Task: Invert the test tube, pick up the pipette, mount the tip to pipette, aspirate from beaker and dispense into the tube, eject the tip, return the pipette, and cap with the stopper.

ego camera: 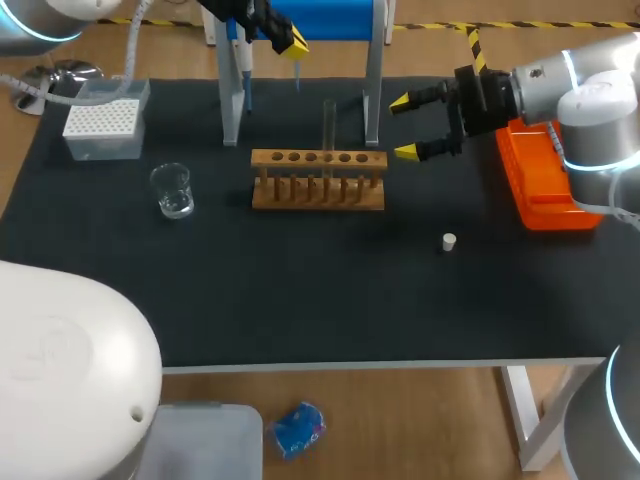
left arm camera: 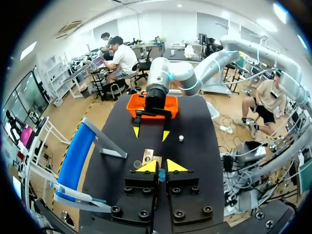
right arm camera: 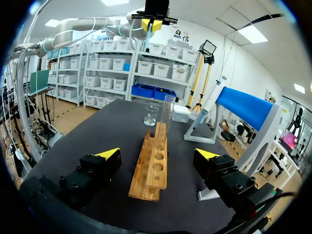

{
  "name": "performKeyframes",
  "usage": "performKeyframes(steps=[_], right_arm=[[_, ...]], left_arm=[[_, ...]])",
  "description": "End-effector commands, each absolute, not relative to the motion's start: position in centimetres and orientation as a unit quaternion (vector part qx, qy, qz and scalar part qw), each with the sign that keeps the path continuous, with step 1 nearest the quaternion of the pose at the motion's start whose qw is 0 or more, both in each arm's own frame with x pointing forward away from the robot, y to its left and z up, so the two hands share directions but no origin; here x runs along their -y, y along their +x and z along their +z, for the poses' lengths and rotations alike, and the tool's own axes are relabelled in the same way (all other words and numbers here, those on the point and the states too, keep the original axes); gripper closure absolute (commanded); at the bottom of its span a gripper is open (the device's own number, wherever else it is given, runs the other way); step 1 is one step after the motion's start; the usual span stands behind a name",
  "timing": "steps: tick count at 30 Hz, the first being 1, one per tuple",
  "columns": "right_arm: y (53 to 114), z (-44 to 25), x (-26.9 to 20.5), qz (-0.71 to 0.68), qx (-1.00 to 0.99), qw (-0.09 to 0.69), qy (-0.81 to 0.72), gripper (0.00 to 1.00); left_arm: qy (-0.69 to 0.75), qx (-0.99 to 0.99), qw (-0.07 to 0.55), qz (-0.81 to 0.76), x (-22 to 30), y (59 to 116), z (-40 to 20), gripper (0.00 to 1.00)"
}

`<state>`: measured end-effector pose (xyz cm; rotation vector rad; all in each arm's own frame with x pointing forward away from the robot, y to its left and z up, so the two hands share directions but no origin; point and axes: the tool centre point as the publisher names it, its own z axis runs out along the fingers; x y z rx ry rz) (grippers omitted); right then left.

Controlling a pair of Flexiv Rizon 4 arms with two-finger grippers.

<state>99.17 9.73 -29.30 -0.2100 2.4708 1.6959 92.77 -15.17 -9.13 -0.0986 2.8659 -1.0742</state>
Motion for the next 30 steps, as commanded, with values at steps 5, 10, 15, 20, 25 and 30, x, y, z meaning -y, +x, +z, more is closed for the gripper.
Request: performKeyframes(steps=[5,10,15,20,25,30], right_arm=[[99.2,-29.3,-9.7,0.562,-0.821,0.069,-0.070,0.00],[99.2,-29.3,-9.7,0.562,-0.821,0.069,-0.070,0.00],[99.2,-29.3,-9.7,0.562,-0.821,0.069,-0.070,0.00],[99.2,-29.3,-9.7,0.562,-0.821,0.069,-0.070,0.00],[99.2,-29.3,-9.7,0.562,-0.821,0.069,-0.070,0.00],[99.2,-29.3,-9.7,0.562,-0.821,0.069,-0.070,0.00]], left_arm=[[-0.032,-0.935,0.039,-0.350,15.1,92.8,-9.1,1.00],[-0.034,-0.933,0.034,-0.356,15.1,92.9,-9.6,1.00],[-0.044,-0.929,0.018,-0.367,16.1,92.3,-12.1,1.00],[-0.058,-0.921,0.001,-0.384,17.1,91.4,-15.0,1.00],[-0.073,-0.916,-0.014,-0.394,18.5,90.2,-17.7,1.00],[-0.075,-0.912,-0.024,-0.402,19.3,88.9,-19.5,1.00]])
